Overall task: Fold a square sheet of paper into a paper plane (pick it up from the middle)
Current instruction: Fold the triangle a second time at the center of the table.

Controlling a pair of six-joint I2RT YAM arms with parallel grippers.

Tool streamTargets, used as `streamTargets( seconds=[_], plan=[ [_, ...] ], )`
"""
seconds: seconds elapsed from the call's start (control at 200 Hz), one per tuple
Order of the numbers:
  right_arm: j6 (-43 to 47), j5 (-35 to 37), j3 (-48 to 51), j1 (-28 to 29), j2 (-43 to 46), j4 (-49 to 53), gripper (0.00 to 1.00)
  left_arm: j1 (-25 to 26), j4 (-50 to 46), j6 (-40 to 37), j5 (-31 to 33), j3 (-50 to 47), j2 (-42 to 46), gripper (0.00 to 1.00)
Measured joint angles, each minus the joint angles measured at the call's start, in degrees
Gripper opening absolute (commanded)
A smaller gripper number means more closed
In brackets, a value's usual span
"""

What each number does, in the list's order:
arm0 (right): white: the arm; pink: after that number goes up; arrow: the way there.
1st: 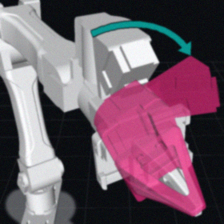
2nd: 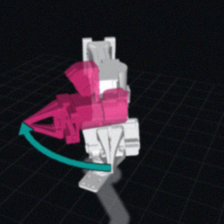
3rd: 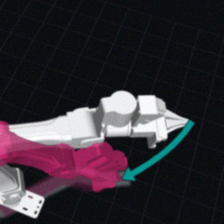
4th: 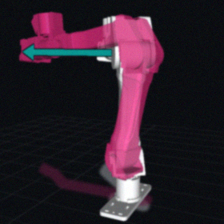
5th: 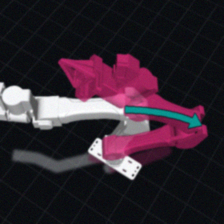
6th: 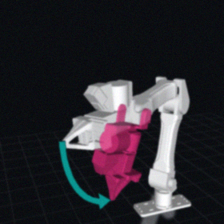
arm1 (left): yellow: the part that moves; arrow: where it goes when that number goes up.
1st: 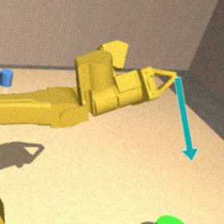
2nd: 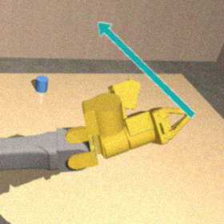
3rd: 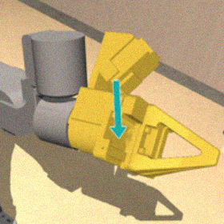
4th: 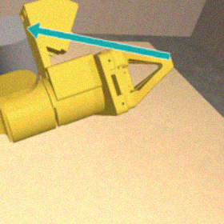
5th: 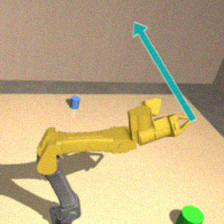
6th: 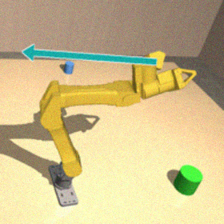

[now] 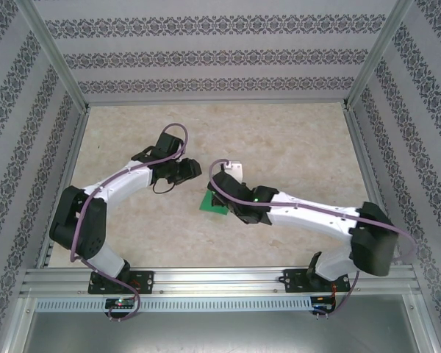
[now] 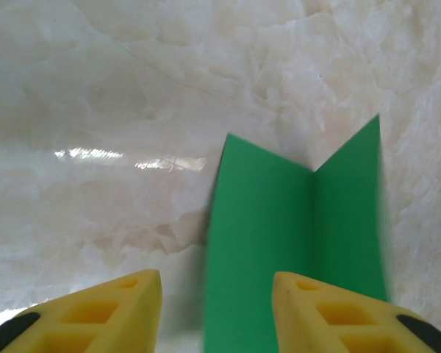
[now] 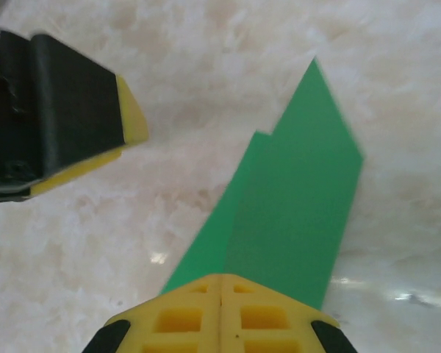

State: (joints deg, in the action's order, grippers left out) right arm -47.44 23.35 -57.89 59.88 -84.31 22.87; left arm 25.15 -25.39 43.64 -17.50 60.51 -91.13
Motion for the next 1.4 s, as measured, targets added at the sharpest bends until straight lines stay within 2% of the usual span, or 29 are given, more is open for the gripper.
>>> streamTargets(
  seconds=[0.23, 0.5, 0.779, 0.984, 1.404],
  plan=[
    [-3.58, -8.68, -0.15, 0.0, -9.2, -5.79, 0.0, 0.0, -0.02, 0.59, -1.29, -5.6, 1.14, 0.25],
    [-5.05, -11.87, -0.02, -0.17, -10.19, -7.98, 0.0, 1.25, 0.02, 1.7, -2.71, -8.44, 1.88, 0.14],
    [-7.1, -13.0, 4.59, -1.53, -8.22, -10.05, 0.0, 3.54, 1.38, 4.09, -4.79, -11.3, 2.16, 0.1],
    [-9.18, -12.94, 7.5, -1.57, -6.93, -10.23, 0.0, 5.27, 2.75, 4.55, -7.74, -11.3, 0.35, 0.1],
    [-12.94, -15.85, 13.97, -5.64, -5.03, -15.17, 0.0, 10.19, 3.63, 5.01, -9.05, -10.95, -2.45, 0.11]
  ],
)
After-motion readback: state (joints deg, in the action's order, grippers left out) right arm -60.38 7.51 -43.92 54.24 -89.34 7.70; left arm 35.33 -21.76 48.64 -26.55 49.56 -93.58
